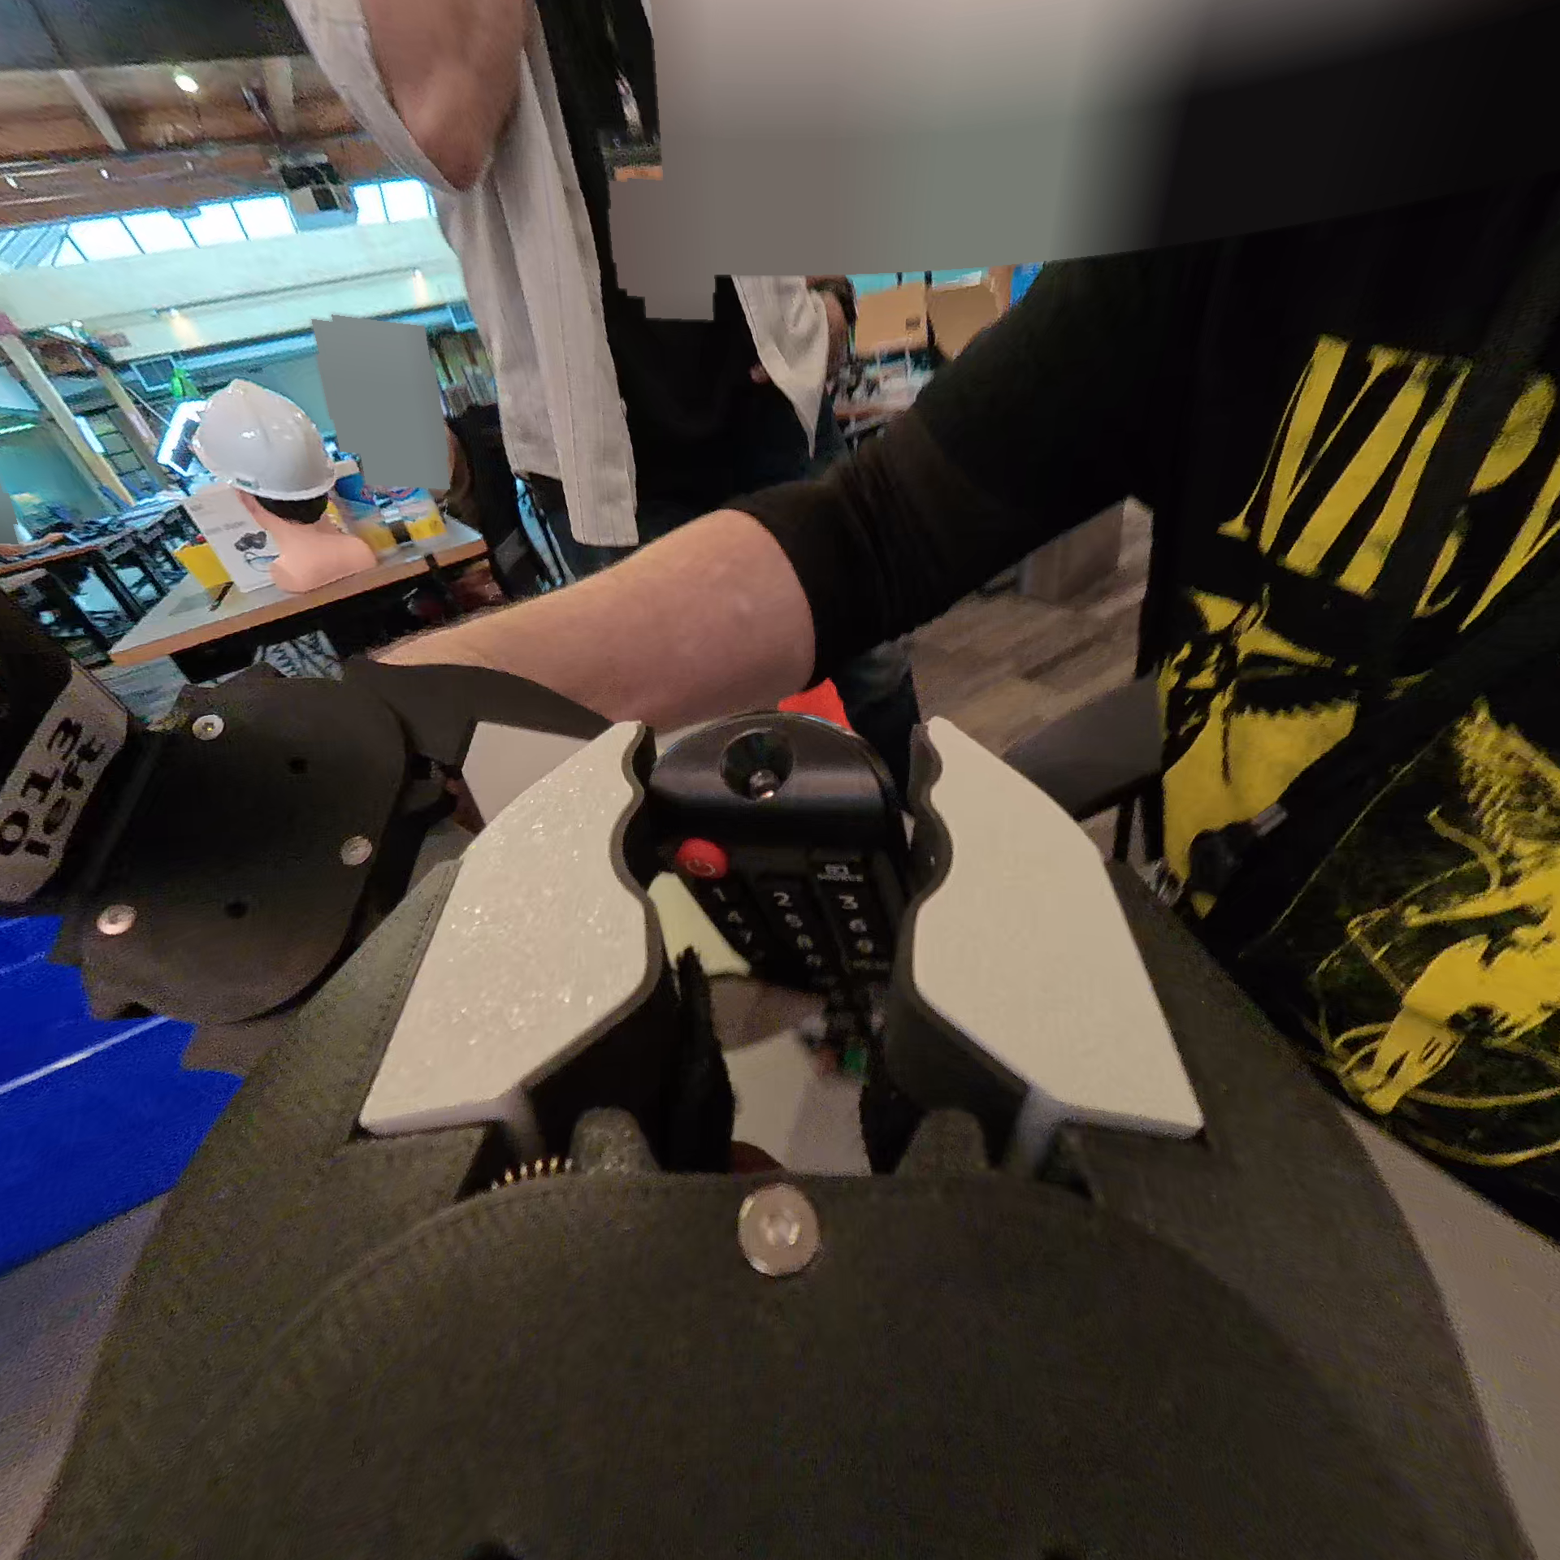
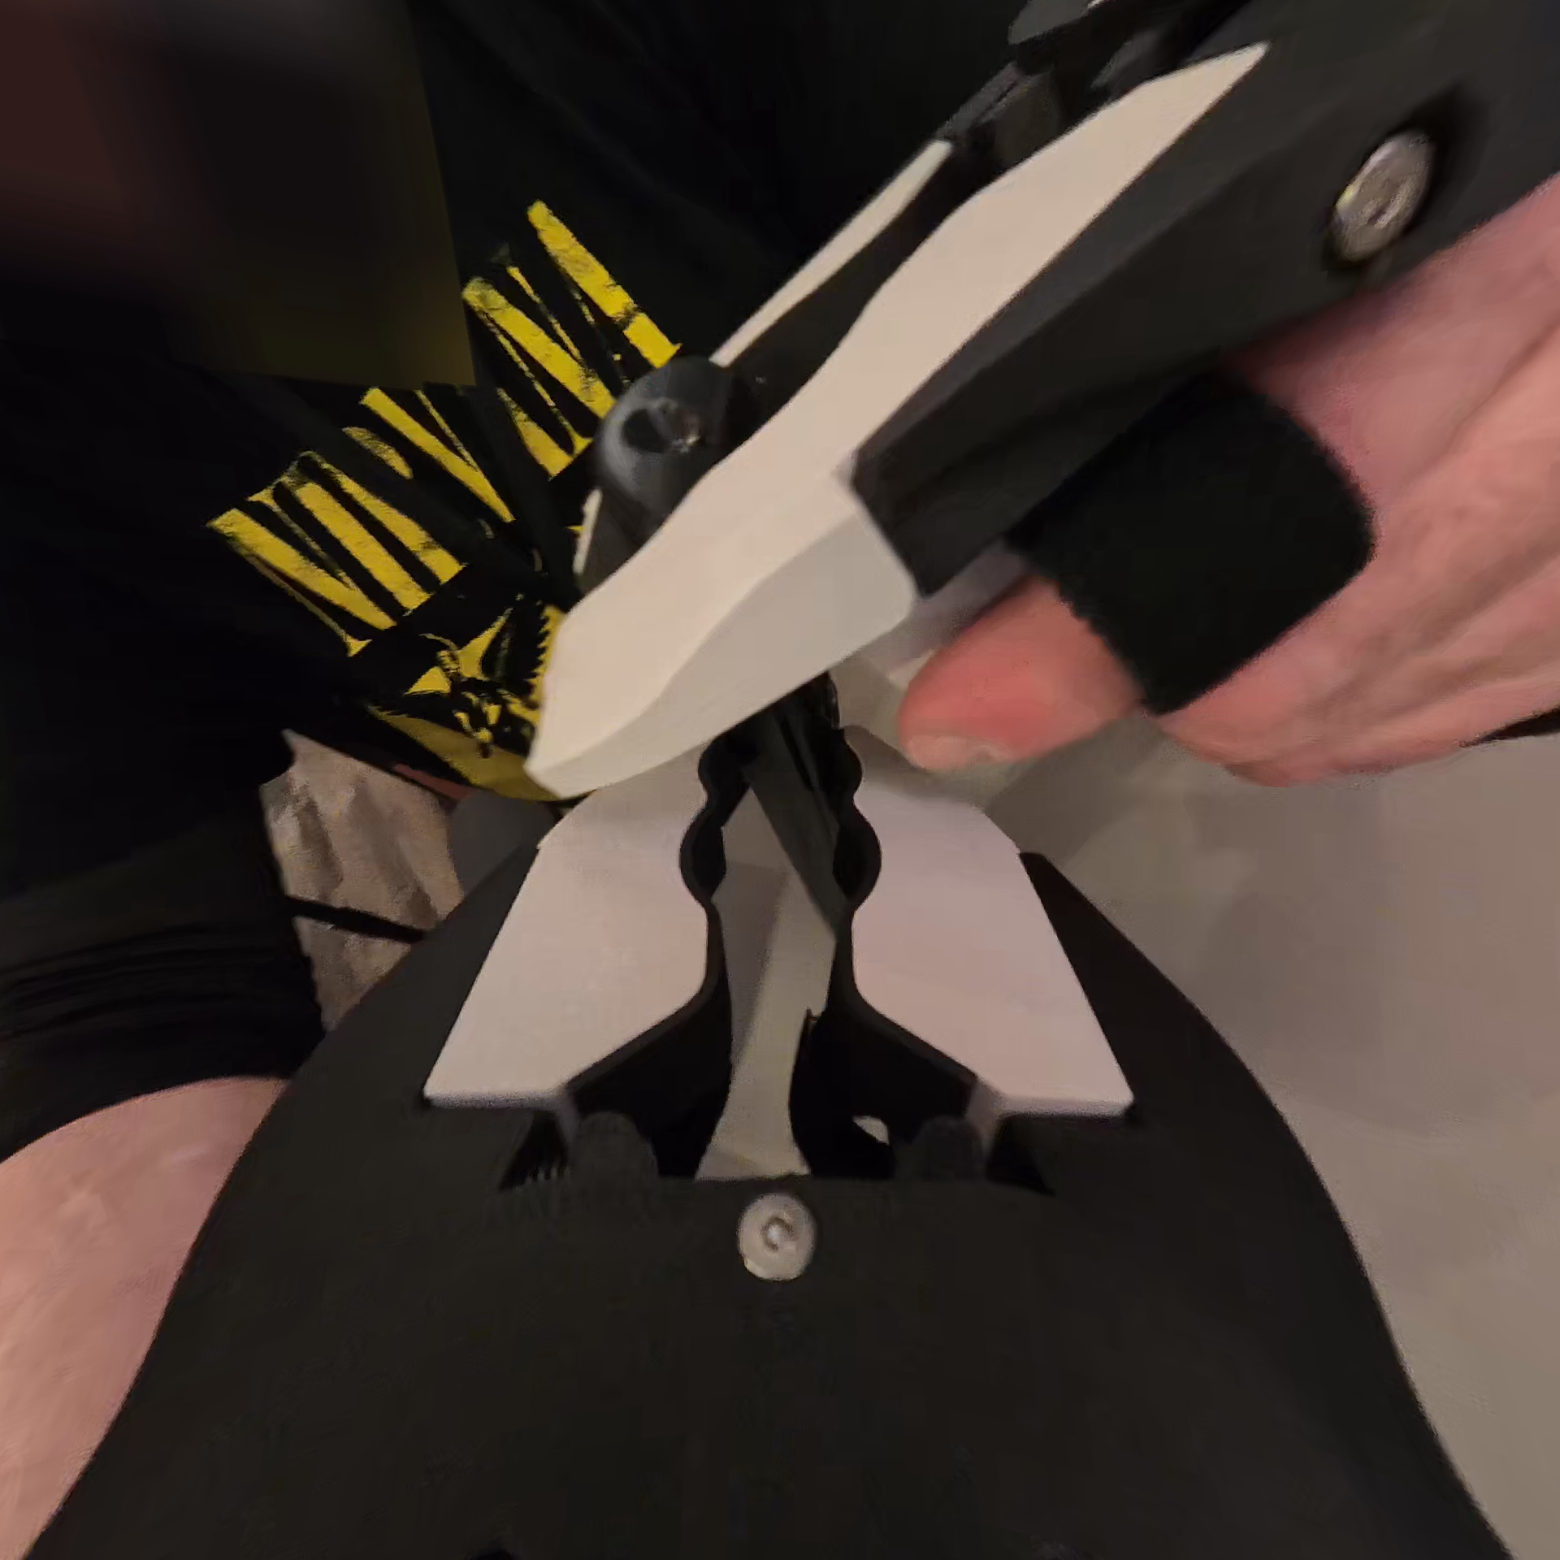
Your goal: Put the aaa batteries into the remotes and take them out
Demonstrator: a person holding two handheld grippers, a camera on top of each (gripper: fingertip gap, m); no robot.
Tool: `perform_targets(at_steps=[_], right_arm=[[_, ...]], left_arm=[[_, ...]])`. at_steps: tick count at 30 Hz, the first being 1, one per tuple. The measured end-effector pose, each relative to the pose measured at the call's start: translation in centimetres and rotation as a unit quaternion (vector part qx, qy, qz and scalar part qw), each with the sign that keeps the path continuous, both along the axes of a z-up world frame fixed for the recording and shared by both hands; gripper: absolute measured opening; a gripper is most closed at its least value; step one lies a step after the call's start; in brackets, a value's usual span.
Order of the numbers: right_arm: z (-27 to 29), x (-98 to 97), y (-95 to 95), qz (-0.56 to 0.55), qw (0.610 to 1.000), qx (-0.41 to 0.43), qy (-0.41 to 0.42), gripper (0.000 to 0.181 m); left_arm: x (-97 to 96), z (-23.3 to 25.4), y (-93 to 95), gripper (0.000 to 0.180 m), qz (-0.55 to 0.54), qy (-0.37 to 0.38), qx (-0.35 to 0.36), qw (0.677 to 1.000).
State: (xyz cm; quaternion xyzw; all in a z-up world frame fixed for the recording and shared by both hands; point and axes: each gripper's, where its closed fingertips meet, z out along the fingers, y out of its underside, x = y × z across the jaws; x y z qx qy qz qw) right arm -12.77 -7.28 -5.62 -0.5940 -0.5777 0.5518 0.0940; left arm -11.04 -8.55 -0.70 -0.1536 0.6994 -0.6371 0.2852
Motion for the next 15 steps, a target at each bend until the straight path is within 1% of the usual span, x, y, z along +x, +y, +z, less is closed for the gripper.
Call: perform_targets(at_steps=[2, 4, 5, 6, 8, 9, 11, 13, 15], right_arm=[[-0.4, -0.5, 1.3, -0.038, 0.999, 0.008, 0.005, 0.025], [0.1, -0.6, 2.8, -0.100, 0.994, 0.017, 0.034, 0.028], [0.8, -0.7, 3.2, -0.128, 0.989, 0.010, 0.067, 0.033], [0.9, -0.9, 3.7, -0.159, 0.983, 0.014, 0.088, 0.032], [0.3, -1.3, 4.1, -0.205, 0.972, 0.022, 0.114, 0.039], [-0.3, -1.5, 4.4, -0.230, 0.965, 0.030, 0.124, 0.039], [-0.2, -1.5, 4.5, -0.256, 0.949, 0.006, 0.185, 0.035], [-1.0, -1.5, 4.4, -0.273, 0.941, 0.033, 0.198, 0.033], [-2.0, -2.0, 4.2, -0.274, 0.940, 0.028, 0.203, 0.032]], left_arm=[[-0.1, 0.2, 0.4, 0.057, 0.007, -0.007, -0.037, 0.999], [0.0, 0.8, 1.6, 0.056, 0.045, -0.028, -0.064, 0.997], [-0.1, 1.0, 2.2, 0.056, 0.059, -0.036, -0.067, 0.995], [-0.2, 1.0, 2.5, 0.056, 0.068, -0.044, -0.065, 0.995], [-0.2, 0.7, 2.7, 0.056, 0.082, -0.059, -0.065, 0.993], [-0.2, 0.5, 2.7, 0.056, 0.083, -0.060, -0.069, 0.992], [-0.4, 0.4, 2.9, 0.056, 0.090, -0.070, -0.081, 0.990], [-0.7, -0.6, 2.5, 0.056, 0.096, -0.075, -0.055, 0.991], [-1.0, -1.6, 2.6, 0.055, 0.095, -0.062, -0.064, 0.991]])
